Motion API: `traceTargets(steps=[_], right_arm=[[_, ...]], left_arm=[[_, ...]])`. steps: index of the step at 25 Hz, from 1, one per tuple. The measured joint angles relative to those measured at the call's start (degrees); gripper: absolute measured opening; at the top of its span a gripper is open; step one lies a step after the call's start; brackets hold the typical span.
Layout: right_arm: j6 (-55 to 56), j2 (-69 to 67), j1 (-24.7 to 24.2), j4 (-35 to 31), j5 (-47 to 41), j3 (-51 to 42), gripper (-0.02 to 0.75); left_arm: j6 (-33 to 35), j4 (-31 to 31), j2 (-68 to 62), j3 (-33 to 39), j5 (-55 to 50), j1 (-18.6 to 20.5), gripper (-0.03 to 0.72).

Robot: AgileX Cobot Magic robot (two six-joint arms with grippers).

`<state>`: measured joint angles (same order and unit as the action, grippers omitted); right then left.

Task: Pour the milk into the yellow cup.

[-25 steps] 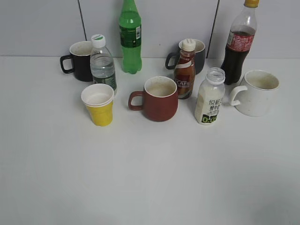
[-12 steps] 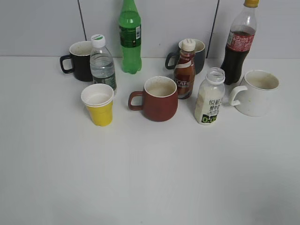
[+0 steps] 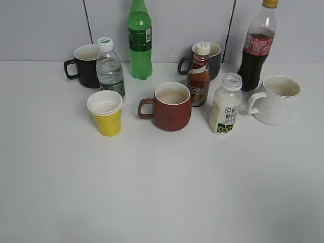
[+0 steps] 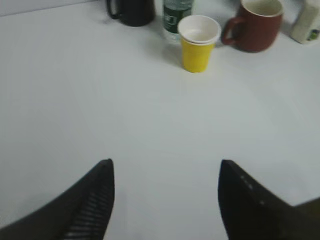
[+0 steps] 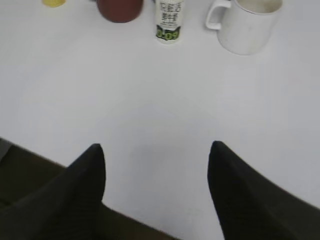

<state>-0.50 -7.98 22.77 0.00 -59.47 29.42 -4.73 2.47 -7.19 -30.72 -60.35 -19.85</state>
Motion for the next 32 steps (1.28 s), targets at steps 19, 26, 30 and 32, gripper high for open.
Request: traceTargets(steps=[19, 26, 30, 32], right_arm=[[0.00, 8.45, -19.33, -0.31, -0.06, 0.00, 0.484], [0.00, 8.45, -19.33, -0.37, 0.00, 0.00, 0.483], [0.00, 8.45, -19.33, -0.37, 0.00, 0.00, 0.483], [0.00, 8.45, -19.33, 0.00, 0.00, 0.00, 0.483]], left_arm=[[0.04, -0.04, 7.56, 0.00, 0.08, 14.94, 0.467], [0.04, -0.04, 7.56, 0.00, 0.08, 14.94, 0.453], [0.04, -0.04, 7.56, 0.00, 0.08, 14.94, 0.452], [0.04, -0.04, 7.56, 0.00, 0.08, 14.94, 0.452]])
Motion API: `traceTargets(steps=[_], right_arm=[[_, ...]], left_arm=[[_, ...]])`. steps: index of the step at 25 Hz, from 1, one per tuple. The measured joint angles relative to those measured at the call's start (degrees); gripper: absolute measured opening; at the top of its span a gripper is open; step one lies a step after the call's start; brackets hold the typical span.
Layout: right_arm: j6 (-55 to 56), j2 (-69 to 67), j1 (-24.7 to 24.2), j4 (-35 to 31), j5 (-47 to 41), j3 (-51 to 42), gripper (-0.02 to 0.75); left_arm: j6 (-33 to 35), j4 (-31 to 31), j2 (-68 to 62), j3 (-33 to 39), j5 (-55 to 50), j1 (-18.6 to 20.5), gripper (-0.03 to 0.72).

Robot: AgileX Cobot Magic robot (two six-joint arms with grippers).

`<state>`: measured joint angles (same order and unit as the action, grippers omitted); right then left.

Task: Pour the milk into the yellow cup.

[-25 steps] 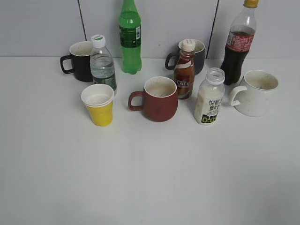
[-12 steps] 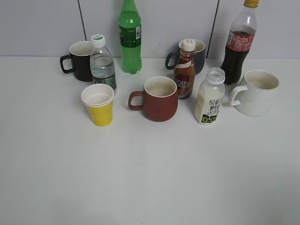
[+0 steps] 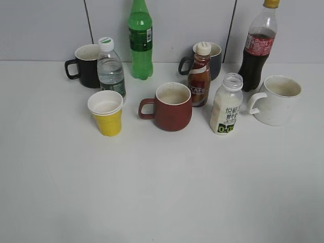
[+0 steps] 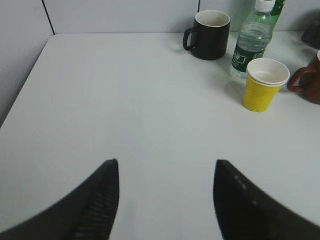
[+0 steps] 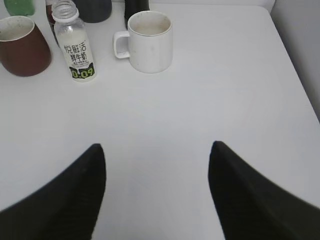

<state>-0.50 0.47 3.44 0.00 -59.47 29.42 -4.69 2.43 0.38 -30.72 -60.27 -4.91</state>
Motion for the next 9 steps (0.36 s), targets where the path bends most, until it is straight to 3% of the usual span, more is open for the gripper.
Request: traceTargets(steps=[9], right_arm=[[-0.05, 0.00, 0.00, -0.37, 0.00, 0.00, 0.483]], left_arm=[[0.00, 0.00, 0.00, 0.00, 0.00, 0.00, 0.452]])
